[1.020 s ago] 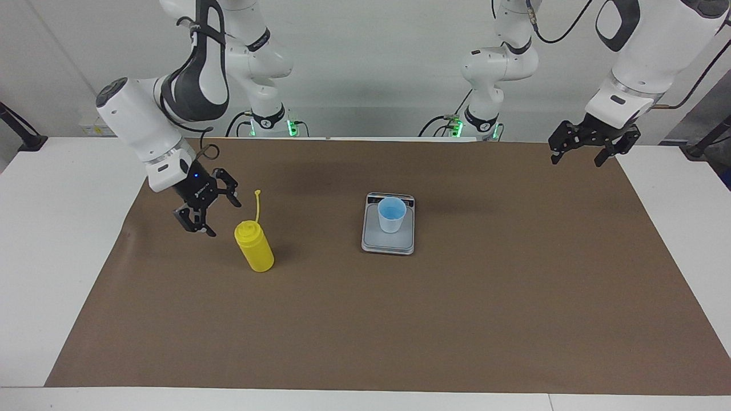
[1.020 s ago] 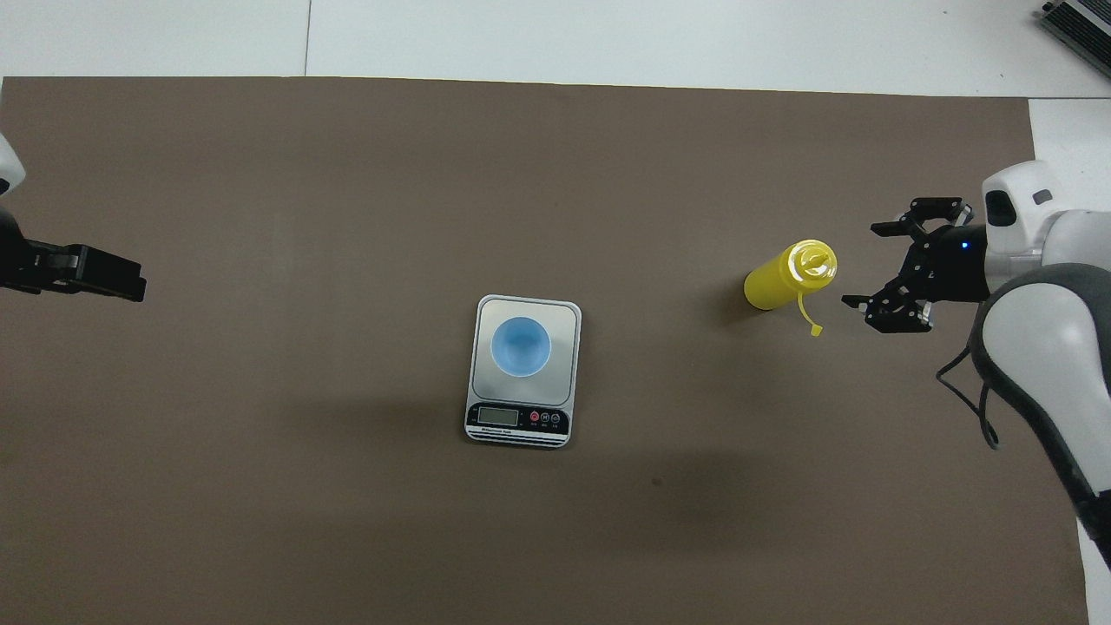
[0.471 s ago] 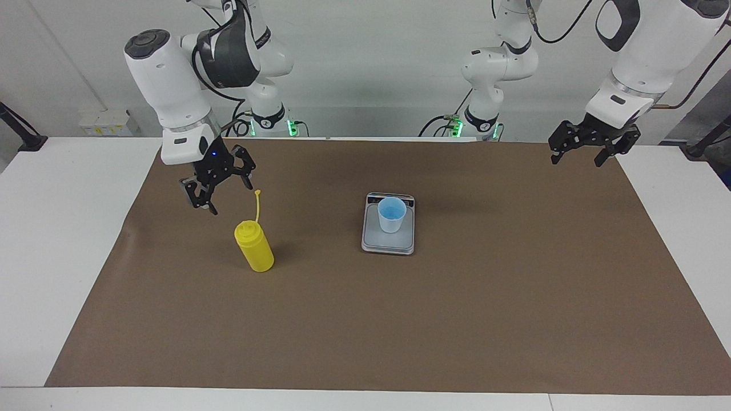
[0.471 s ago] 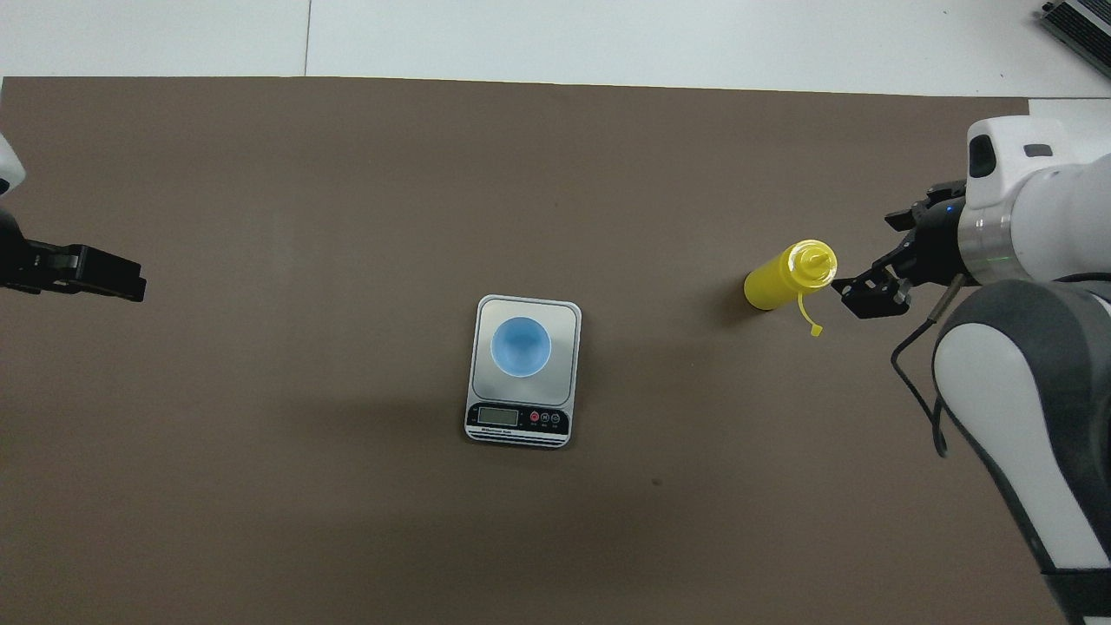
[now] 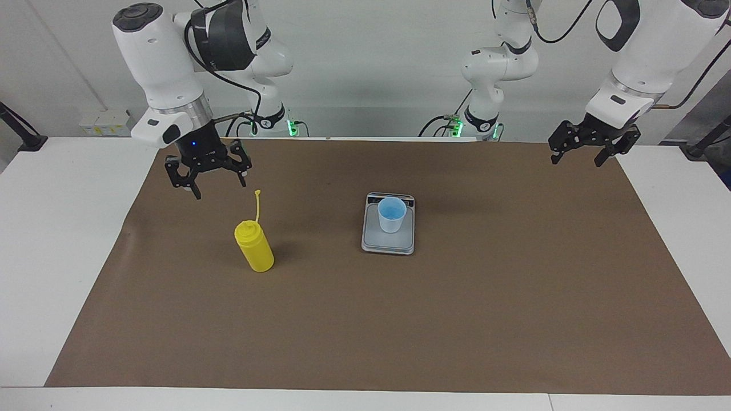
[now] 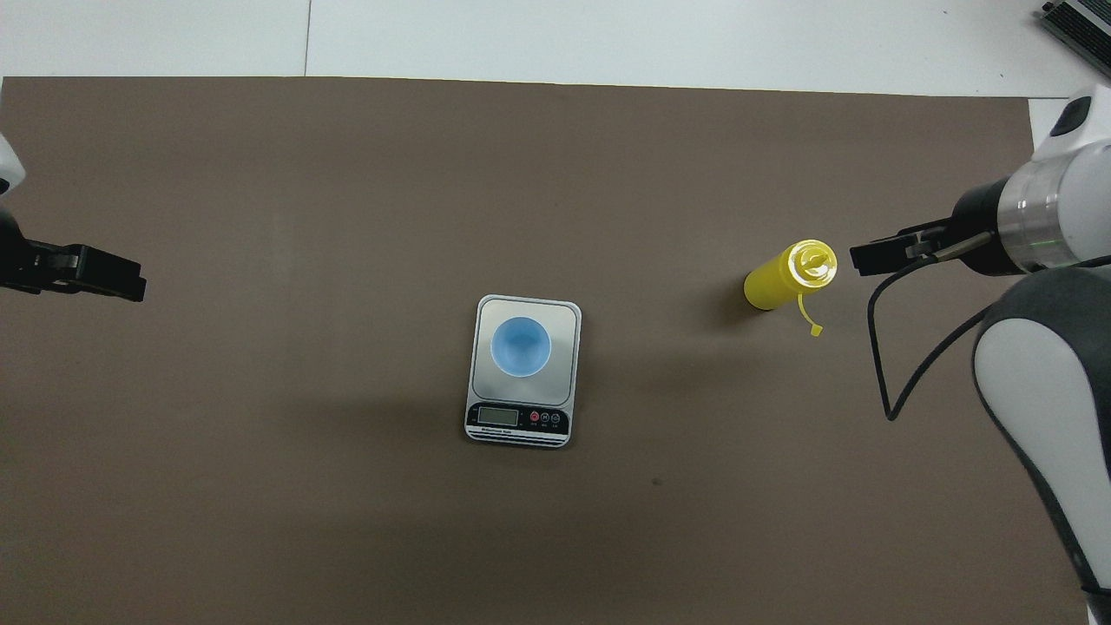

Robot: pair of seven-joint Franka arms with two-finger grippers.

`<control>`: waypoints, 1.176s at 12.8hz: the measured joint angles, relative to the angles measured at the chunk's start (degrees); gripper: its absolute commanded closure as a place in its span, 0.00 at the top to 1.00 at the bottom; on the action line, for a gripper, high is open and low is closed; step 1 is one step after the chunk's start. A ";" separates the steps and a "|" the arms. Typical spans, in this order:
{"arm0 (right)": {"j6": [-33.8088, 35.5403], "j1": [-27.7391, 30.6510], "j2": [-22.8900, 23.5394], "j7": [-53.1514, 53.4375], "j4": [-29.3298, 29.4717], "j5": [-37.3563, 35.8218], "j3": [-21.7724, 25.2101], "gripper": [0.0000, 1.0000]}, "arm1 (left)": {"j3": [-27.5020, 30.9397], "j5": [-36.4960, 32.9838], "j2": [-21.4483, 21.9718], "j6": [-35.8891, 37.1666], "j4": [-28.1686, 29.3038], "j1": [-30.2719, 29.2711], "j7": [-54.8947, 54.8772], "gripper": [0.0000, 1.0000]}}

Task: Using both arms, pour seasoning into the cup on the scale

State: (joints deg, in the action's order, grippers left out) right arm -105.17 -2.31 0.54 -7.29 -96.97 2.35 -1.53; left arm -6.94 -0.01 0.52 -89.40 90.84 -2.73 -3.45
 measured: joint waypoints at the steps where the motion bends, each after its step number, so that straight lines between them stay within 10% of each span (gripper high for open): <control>1: 2.80 -0.02 0.19 3.79 1.46 -1.52 0.00 1.00 | 0.00 0.00 0.00 0.00 0.00 0.00 0.00 1.00; 15: 10.27 0.37 -0.07 15.14 3.58 -2.45 0.09 1.00 | 0.00 0.00 0.00 0.00 0.00 0.00 0.00 1.00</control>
State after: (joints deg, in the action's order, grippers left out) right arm -94.91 -1.94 0.47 7.84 -93.39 -0.10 -1.44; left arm -6.94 -0.01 0.52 -89.40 90.84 -2.73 -3.45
